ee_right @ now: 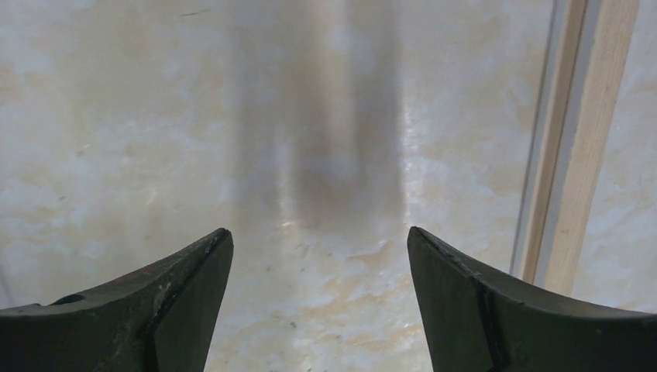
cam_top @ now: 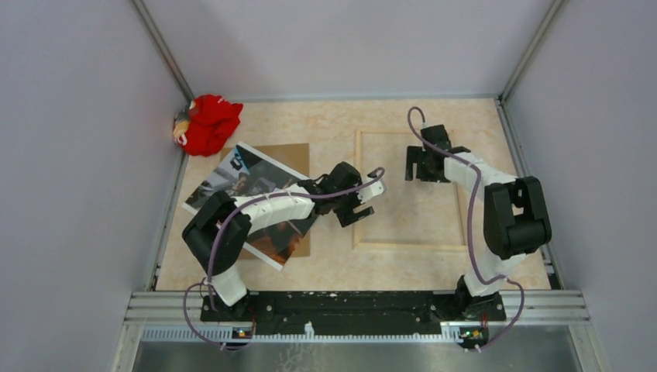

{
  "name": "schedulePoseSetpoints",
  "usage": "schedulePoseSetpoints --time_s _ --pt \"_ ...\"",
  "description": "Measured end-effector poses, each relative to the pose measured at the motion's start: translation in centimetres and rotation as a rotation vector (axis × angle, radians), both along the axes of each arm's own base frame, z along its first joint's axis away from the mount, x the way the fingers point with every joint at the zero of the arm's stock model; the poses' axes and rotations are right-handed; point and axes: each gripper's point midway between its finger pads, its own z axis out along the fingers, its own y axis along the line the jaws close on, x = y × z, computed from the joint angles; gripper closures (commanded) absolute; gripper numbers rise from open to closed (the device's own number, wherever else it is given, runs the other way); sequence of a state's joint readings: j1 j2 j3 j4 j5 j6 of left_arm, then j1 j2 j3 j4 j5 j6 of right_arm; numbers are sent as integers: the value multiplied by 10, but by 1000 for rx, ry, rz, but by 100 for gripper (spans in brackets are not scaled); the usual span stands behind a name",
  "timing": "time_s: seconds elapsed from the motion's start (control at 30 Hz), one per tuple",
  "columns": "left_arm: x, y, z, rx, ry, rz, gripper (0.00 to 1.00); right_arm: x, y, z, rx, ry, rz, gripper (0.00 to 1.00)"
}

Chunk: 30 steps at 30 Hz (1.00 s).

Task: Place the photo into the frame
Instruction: Turn over the photo frame at the center of the board, then move the photo frame to the center of the board.

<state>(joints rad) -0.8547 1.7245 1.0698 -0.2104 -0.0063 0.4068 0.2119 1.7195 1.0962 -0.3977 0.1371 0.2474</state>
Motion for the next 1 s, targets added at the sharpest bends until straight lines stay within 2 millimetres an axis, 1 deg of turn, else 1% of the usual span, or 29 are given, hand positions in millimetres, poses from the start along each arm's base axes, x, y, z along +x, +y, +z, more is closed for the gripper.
schedulePoseSetpoints --time_s 0.07,0.13,0.2,0.23,0.3,0.33,0.37,0.43,0.47,0.5,0.57,0.6,0.67,0.7,0.73,0.77,0.8,0.87,1.0 --pt "6 1 15 -14 -6 22 2 -1 17 12 -7 -36 29 2" --pt "13 12 34 -42 -2 55 2 -5 43 25 -4 -77 81 1" --pt "25 32 59 -83 -1 115 2 -12 80 38 28 -123 157 1" --pt "36 50 77 -112 -11 166 2 -16 99 44 48 -143 194 1" --pt "55 83 107 -159 -49 256 2 -24 128 49 84 -165 243 1" --pt "61 98 119 -178 -67 296 2 -29 142 49 99 -168 265 1" --pt "67 119 132 -201 -89 346 1 -33 153 50 110 -171 282 3" --pt "71 152 150 -223 -122 420 2 -35 174 50 131 -172 305 6" --pt "71 168 156 -231 -139 456 2 -34 186 49 142 -176 314 9" --pt "68 182 160 -231 -148 485 1 -32 193 48 146 -176 319 12" --pt "61 202 159 -228 -151 524 1 -28 204 42 149 -173 315 18" --pt "57 213 155 -221 -145 546 1 -25 207 37 147 -170 308 20" --pt "50 230 143 -205 -123 583 1 -23 206 25 133 -154 292 23" --pt "47 239 136 -194 -109 605 2 -23 204 20 124 -145 284 24" --pt "40 264 113 -156 -69 666 1 -25 200 6 103 -124 268 28" --pt "40 264 113 -156 -69 666 2 -25 200 6 103 -124 268 29" --pt "38 274 106 -140 -59 691 2 -26 199 4 103 -123 267 30" --pt "39 287 97 -124 -42 724 2 -27 198 0 103 -123 265 32" --pt "46 320 73 -88 10 814 1 -36 191 -16 92 -101 263 34"
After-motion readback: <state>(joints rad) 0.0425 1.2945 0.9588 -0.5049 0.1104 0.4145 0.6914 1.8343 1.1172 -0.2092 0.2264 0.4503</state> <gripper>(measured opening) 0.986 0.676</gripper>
